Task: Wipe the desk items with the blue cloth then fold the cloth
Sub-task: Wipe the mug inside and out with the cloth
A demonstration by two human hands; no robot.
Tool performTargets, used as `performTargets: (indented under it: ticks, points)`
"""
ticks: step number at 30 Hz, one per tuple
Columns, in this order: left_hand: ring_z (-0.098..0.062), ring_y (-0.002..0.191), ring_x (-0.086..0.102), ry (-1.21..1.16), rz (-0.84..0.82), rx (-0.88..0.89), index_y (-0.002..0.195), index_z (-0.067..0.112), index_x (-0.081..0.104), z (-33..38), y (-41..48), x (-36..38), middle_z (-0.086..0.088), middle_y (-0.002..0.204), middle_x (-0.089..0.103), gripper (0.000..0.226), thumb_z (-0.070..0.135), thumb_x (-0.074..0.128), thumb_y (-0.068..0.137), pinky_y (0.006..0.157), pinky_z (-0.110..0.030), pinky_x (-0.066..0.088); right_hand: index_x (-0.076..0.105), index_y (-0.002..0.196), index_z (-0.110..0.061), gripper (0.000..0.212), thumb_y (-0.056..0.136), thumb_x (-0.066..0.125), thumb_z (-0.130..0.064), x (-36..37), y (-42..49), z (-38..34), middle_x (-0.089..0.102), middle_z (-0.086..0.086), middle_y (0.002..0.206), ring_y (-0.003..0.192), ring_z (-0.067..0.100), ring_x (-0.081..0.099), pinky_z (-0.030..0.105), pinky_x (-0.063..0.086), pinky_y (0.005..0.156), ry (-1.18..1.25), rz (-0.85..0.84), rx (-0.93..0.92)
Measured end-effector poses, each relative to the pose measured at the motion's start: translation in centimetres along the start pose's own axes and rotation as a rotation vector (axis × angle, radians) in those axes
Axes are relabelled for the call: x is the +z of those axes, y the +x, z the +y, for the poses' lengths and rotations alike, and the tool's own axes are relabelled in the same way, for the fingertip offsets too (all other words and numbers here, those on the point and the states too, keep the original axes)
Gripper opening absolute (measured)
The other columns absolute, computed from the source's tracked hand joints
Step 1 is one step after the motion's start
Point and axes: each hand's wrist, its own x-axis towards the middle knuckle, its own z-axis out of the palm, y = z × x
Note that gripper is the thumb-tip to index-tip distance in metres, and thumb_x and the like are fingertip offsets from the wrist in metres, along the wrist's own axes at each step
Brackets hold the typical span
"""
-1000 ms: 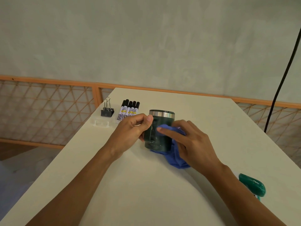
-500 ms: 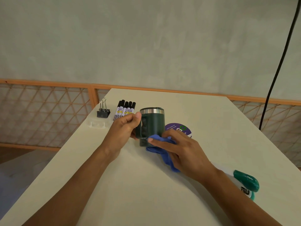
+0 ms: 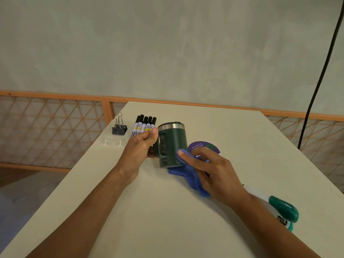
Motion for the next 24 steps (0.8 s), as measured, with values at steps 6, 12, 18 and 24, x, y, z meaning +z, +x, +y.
performTargets:
  ticks: [6, 12, 18, 24]
  points:
    - [-0.017, 0.078, 0.071, -0.048, 0.021, -0.022, 0.108, 0.013, 0.08, 0.2, -0.2, 0.1, -0.007, 0.092, 0.079, 0.038, 0.041, 0.055, 0.11, 0.061, -0.022, 0.057, 0.07, 0.14, -0.034, 0.044, 0.105, 0.061, -0.009, -0.5, 0.1, 0.6, 0.065, -0.007, 0.113, 0.088, 0.015, 0.062, 0.031, 0.051, 0.068, 0.0, 0.051, -0.058]
    - [-0.012, 0.075, 0.073, -0.039, 0.031, -0.003, 0.11, 0.01, 0.079, 0.2, -0.4, 0.3, -0.006, 0.09, 0.08, 0.039, 0.04, 0.053, 0.111, 0.06, -0.02, 0.056, 0.064, 0.145, -0.037, 0.043, 0.109, 0.054, -0.014, 0.1, 0.6, -1.6, 0.06, -0.007, 0.115, 0.09, 0.016, 0.057, 0.031, 0.047, 0.065, -0.062, -0.013, -0.042]
    - [-0.014, 0.075, 0.072, 0.002, 0.027, 0.001, 0.111, 0.007, 0.079, 0.1, -0.3, 0.2, -0.007, 0.091, 0.08, 0.043, 0.042, 0.053, 0.111, 0.061, -0.022, 0.057, 0.065, 0.142, -0.036, 0.044, 0.107, 0.043, -0.02, -0.5, 1.1, -2.6, 0.058, -0.006, 0.117, 0.092, 0.016, 0.055, 0.025, 0.033, 0.061, -0.132, -0.062, -0.059]
    - [-0.012, 0.076, 0.071, 0.014, 0.018, 0.002, 0.11, 0.013, 0.079, 0.2, -0.3, 0.1, -0.005, 0.091, 0.079, 0.041, 0.043, 0.052, 0.111, 0.062, -0.022, 0.056, 0.063, 0.142, -0.044, 0.05, 0.105, 0.052, -0.011, -0.4, 0.6, -1.5, 0.06, -0.01, 0.116, 0.091, 0.015, 0.058, 0.038, 0.049, 0.061, -0.068, -0.022, 0.013]
